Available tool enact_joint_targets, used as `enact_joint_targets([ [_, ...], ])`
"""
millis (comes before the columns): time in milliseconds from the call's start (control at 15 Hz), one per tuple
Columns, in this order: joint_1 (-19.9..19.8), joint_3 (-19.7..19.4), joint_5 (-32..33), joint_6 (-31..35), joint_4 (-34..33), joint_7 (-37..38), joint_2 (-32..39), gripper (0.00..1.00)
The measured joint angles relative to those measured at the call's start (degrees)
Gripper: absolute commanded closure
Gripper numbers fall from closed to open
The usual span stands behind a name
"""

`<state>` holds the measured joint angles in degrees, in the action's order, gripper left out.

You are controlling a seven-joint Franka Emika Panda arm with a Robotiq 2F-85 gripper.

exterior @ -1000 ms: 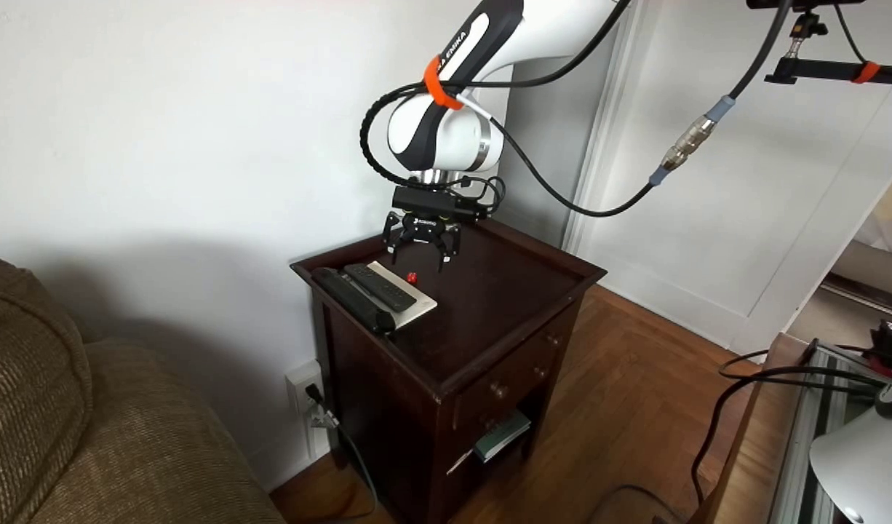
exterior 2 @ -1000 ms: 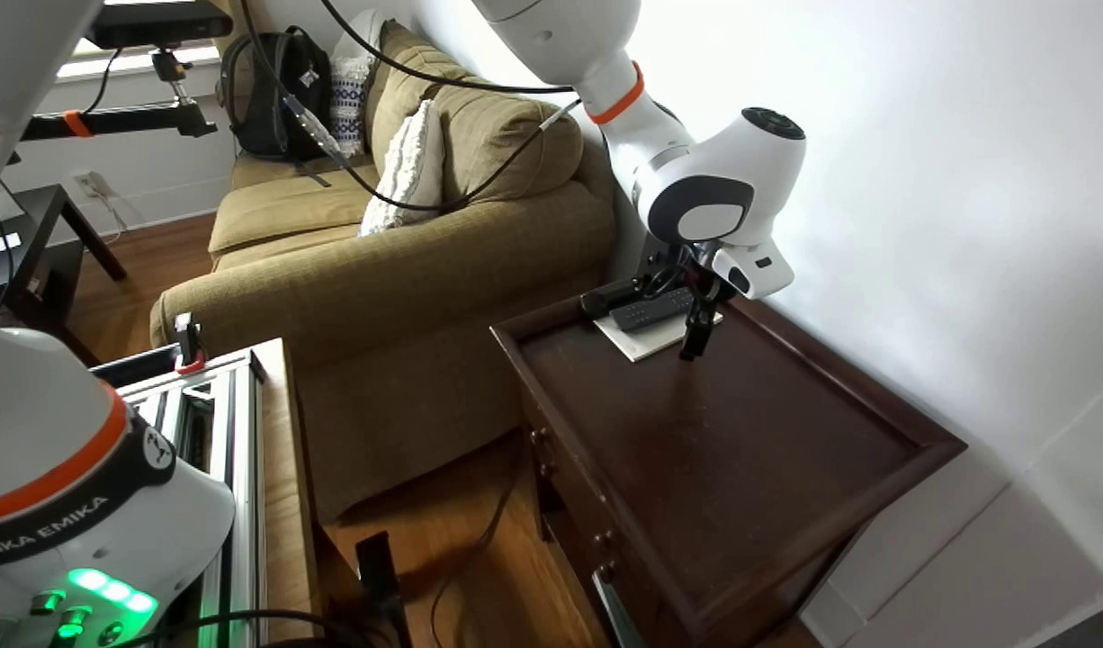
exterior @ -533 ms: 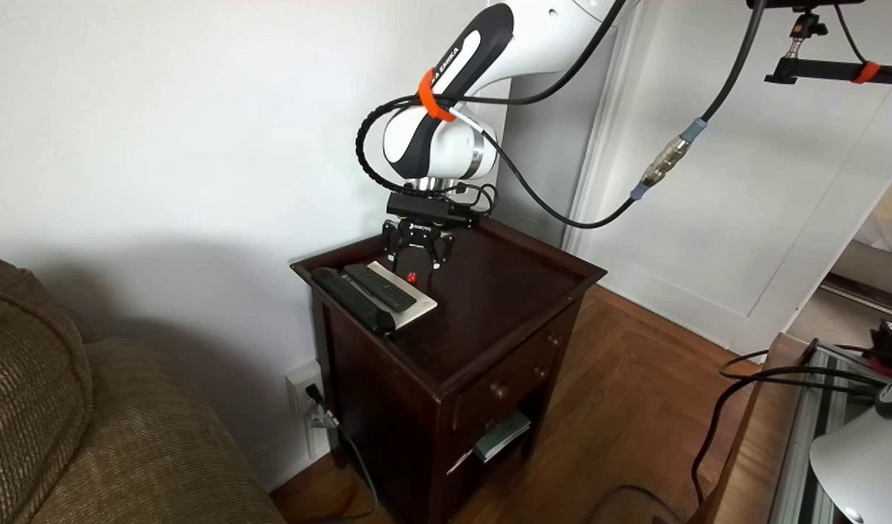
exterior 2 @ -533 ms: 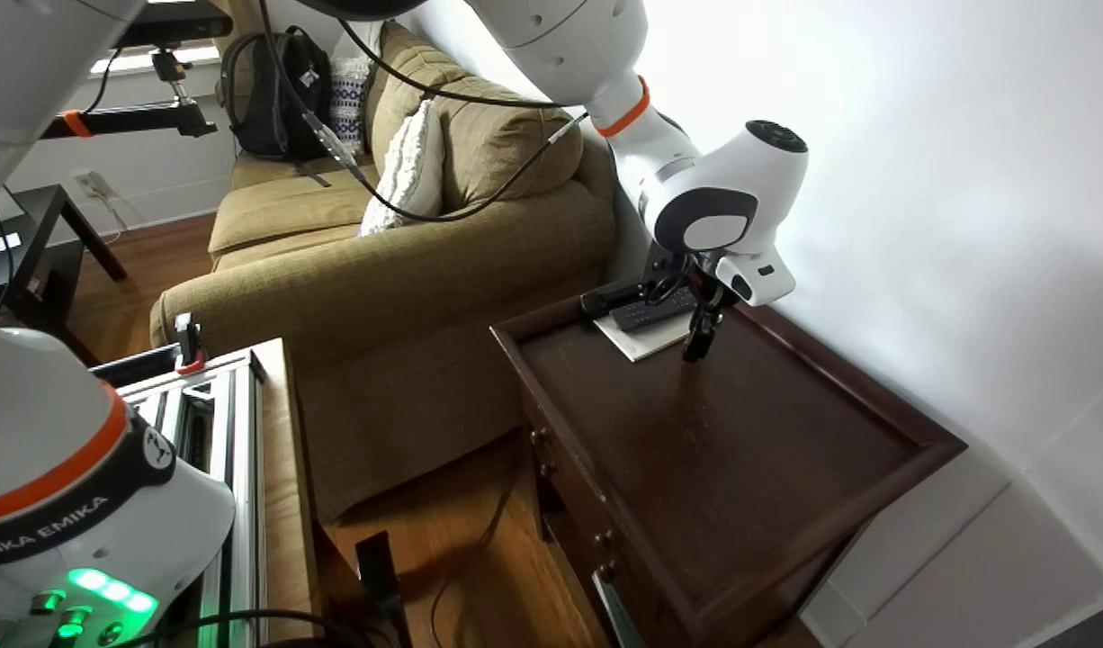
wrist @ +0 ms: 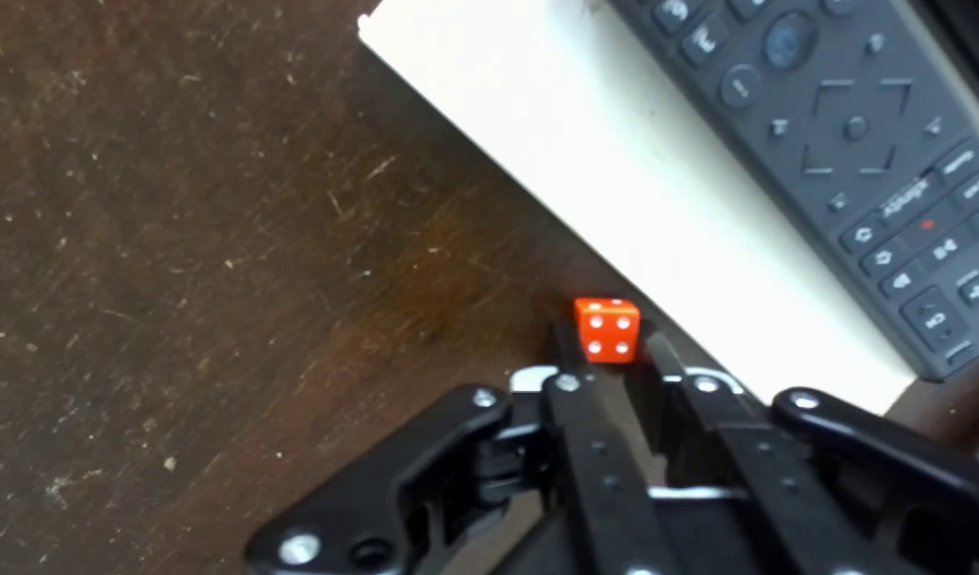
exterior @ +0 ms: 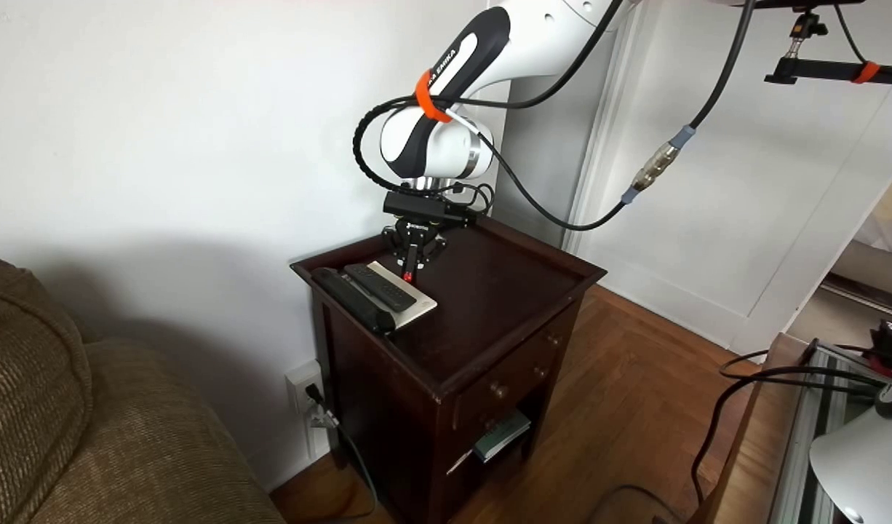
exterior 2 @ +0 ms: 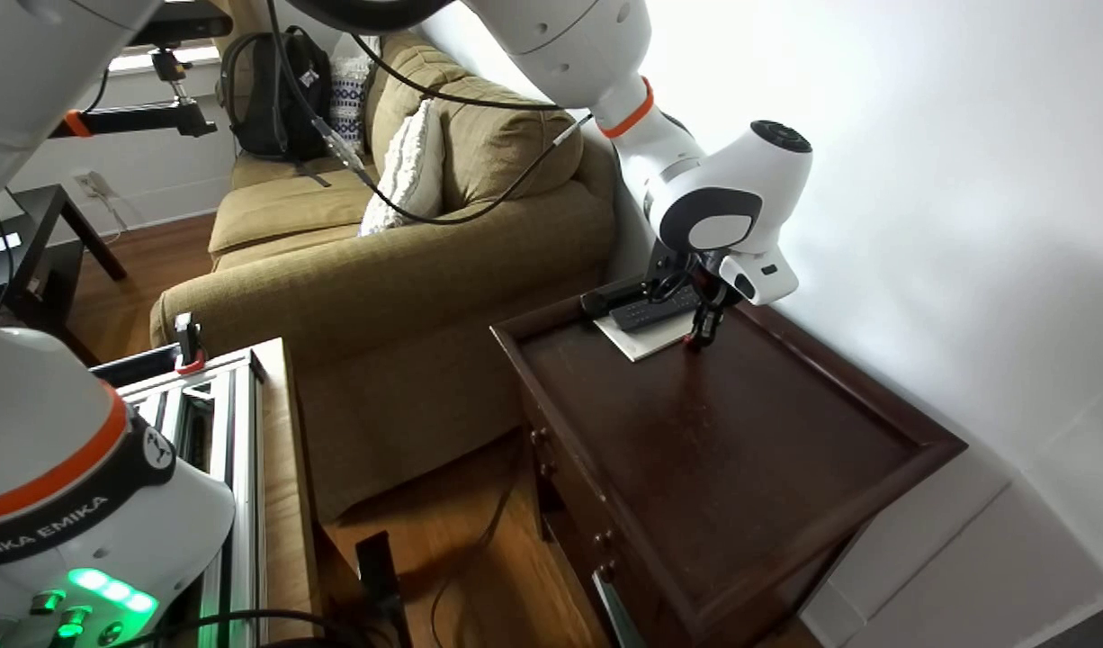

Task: Move the orange dice to the right

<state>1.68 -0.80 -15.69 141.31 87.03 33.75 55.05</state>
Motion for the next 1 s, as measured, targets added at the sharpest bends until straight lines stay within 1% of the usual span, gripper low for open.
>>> enact_joint_targets([
  [400,0.0,0.0,-0.1,0.0,-0.1,0.3,0.0,0.95],
  [600,0.4,-0.5,0.0,0.0,0.1,0.4,-1.2,0.95],
  [800,2.1,-1.8,0.6,0.0,2.8,0.5,-6.2,0.95],
  [1000,5.3,-4.0,3.3,-0.1,8.9,1.6,-14.3,0.95],
])
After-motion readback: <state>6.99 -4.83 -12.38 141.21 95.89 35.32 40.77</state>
